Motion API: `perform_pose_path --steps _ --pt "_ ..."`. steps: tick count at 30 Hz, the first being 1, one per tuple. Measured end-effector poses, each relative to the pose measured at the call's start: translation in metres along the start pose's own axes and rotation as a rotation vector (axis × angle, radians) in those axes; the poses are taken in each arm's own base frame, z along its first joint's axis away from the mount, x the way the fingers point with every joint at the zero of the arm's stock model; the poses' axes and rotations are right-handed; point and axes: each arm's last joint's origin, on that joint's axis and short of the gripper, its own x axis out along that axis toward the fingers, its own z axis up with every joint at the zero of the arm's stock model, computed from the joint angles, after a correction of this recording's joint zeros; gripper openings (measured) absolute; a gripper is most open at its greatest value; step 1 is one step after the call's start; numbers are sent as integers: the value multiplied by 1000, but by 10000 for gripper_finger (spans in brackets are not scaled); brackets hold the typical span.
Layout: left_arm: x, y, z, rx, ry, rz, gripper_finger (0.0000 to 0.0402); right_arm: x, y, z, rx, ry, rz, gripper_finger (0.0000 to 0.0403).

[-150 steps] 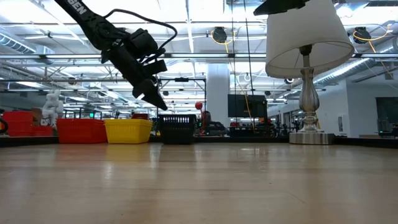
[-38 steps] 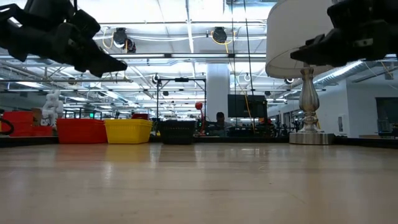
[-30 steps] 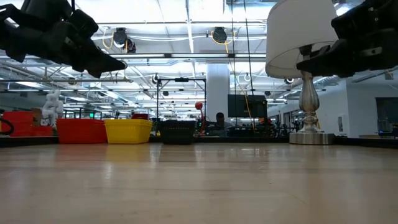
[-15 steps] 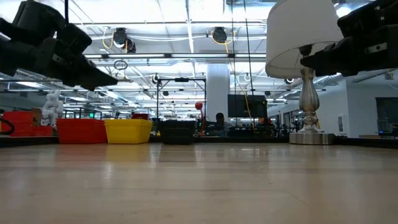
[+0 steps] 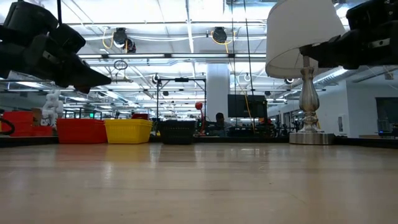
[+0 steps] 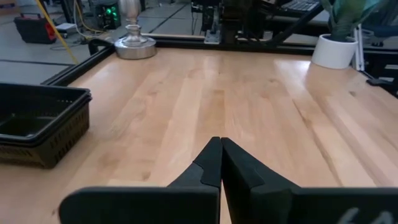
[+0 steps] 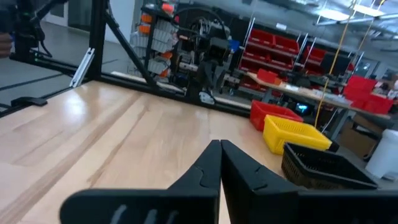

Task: Stack baskets by color
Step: Return to Home Position

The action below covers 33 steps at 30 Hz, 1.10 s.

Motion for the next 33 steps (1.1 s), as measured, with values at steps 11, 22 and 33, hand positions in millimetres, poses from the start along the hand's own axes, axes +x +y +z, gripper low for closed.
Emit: perform_pose_path --steps 11,22,33 --pt "-3 -6 0 -10 0 -29 4 -14 -2 6 1 -85 -21 0" --pt "-4 -9 0 7 -3 -30 3 -18 -1 2 0 -48 -14 0" --pt "-7 -9 3 33 -36 -31 4 -17 0 -2 28 -2 -1 0"
